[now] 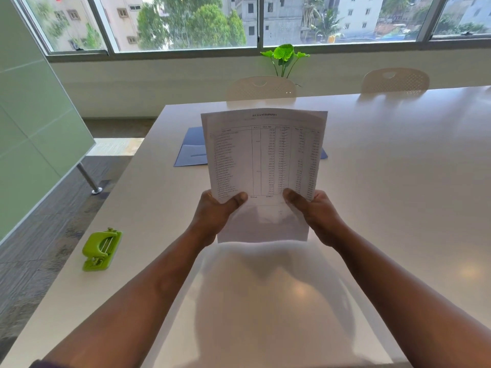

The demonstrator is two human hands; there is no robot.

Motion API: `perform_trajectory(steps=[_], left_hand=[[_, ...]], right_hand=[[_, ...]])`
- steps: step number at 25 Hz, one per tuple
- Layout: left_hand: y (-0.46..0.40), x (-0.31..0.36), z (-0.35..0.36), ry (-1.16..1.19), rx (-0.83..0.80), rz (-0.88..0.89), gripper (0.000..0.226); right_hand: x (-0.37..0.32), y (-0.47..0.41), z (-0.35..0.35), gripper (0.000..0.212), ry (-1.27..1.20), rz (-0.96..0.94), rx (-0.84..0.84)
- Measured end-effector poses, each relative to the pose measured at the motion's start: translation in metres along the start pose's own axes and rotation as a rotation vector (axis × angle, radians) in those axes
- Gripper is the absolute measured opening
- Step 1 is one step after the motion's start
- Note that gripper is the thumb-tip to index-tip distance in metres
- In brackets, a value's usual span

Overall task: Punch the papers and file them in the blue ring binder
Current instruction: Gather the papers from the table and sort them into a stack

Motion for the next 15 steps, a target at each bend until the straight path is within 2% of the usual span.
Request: perform_trajectory(steps=[2, 5, 8, 11, 15], left_hand=[[-0.001, 0.003, -0.004, -0.015, -0.004, -0.035, 0.032], [-0.003, 0.003, -0.009, 0.081, -0.051, -0.195, 0.043], [-0.003, -0.007, -0.016, 0.196, -0.058, -0.345, 0.049], [0.0, -0.023, -0.026, 0.15, -0.033, -0.424, 0.054], [0.01, -0.032, -0.045, 0.105, 0.063, -0.447, 0.041]], right_hand=[[-0.007, 0.0, 0.001, 0.028, 0.05, -0.011, -0.035], [-0.007, -0.003, 0.002, 0.022, 0.107, 0.007, -0.064], [0.002, -0.008, 0.007, 0.022, 0.073, 0.092, -0.078], [0.012, -0.009, 0.018, 0.023, 0.032, 0.166, -0.114], [0.025, -0.013, 0.038, 0.019, -0.047, 0.245, -0.142]])
Point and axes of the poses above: each hand's wrist, its own y-axis away from the middle knuckle, its own z-axis out of the palm, x = y × z, the point moved 1 cm from there along -y, towards the middle knuckle, and after that the axes turned 9 degrees about -x, right-handed, at the moved point
